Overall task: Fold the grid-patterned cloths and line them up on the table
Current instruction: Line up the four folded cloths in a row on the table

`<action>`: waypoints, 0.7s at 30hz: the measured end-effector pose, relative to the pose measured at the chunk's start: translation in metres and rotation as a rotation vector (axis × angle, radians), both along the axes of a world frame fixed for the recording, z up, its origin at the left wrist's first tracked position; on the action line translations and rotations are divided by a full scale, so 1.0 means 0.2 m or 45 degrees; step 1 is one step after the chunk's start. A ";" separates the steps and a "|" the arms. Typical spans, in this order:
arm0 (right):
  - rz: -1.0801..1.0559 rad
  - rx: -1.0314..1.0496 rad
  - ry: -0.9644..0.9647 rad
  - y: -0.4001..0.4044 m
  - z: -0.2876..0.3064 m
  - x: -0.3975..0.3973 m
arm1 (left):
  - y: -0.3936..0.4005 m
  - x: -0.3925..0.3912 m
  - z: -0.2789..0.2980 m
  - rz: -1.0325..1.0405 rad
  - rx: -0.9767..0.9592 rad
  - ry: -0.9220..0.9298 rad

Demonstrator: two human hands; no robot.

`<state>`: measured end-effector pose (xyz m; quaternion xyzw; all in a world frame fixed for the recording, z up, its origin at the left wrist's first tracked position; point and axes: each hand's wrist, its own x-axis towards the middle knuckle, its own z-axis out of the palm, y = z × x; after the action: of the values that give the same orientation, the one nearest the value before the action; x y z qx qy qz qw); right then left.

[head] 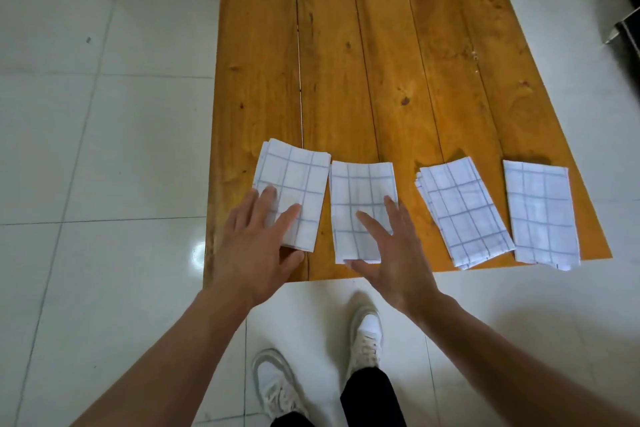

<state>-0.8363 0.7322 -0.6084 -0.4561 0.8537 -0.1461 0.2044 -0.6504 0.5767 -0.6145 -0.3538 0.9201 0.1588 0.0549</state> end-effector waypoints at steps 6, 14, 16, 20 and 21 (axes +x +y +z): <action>-0.034 0.026 0.038 -0.03 -0.02 -0.05 | 0.12 -0.02 0.00 0.192 -0.006 0.070; -0.006 0.053 0.038 -0.09 -0.01 -0.12 | 0.10 -0.09 -0.01 0.232 0.038 0.083; 0.016 0.060 0.059 -0.11 -0.02 -0.13 | 0.08 -0.12 0.00 0.242 0.040 0.086; 0.015 0.073 0.068 -0.14 -0.02 -0.16 | 0.07 -0.17 0.01 0.261 0.014 0.058; 0.014 0.077 0.073 -0.14 -0.02 -0.17 | 0.08 -0.17 0.01 0.274 0.022 0.050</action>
<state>-0.8696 0.7039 -0.6128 -0.4585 0.8607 -0.1059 0.1946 -0.6850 0.5920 -0.6132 -0.4467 0.8764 0.1786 0.0226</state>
